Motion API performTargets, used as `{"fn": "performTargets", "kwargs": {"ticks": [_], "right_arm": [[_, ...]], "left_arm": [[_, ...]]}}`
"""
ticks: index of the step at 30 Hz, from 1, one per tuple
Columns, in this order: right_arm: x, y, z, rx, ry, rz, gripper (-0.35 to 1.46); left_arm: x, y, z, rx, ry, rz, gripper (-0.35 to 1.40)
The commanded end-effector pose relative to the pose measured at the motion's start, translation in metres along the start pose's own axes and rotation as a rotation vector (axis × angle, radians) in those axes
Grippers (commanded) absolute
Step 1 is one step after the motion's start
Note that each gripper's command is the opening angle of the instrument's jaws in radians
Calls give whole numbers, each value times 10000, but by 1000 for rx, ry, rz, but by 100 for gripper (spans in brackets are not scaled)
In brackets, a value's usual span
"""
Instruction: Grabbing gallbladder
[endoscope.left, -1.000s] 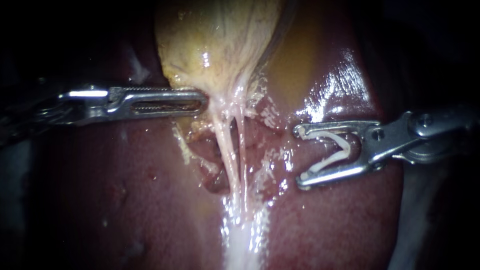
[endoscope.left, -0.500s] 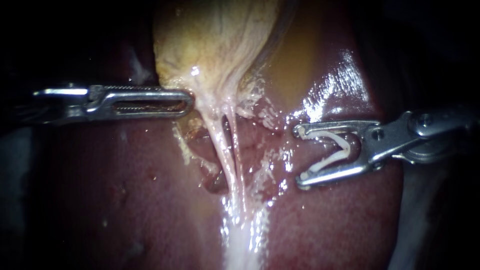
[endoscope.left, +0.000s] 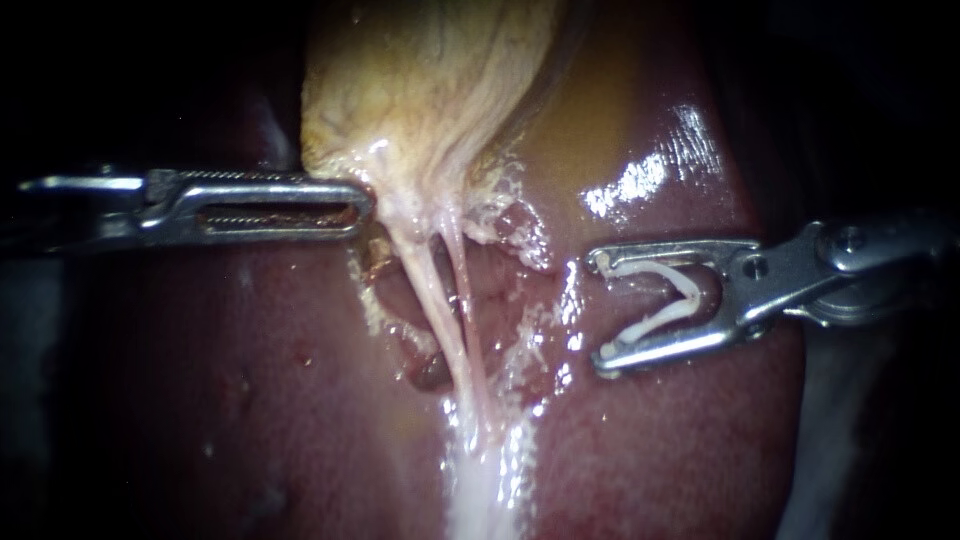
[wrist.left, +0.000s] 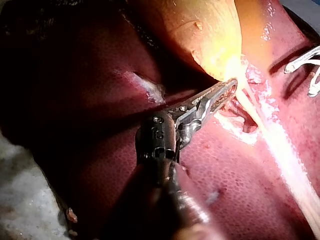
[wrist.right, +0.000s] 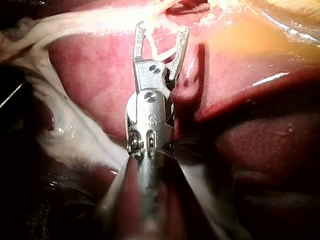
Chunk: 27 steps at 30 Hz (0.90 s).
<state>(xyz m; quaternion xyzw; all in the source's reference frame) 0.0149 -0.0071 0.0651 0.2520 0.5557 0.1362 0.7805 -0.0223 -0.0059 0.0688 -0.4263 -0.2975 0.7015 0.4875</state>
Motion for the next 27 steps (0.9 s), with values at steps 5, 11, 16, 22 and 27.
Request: {"fn": "performTargets", "kwargs": {"ticks": [5, 11, 16, 22, 27], "right_arm": [[0, 0, 0, 0, 0, 0, 50], [0, 0, 0, 0, 0, 0, 50], [0, 0, 0, 0, 0, 0, 50], [0, 0, 1, 0, 0, 0, 49], [0, 0, 0, 0, 0, 0, 49]], "left_arm": [[1, 9, -3, -5, 2, 5, -35], [-1, 14, -5, -8, 0, 5, -35], [-1, 14, -5, -11, -2, 5, -35], [-1, 14, -5, -11, -2, 6, -35], [0, 10, -3, -12, -3, 6, -35]]}}
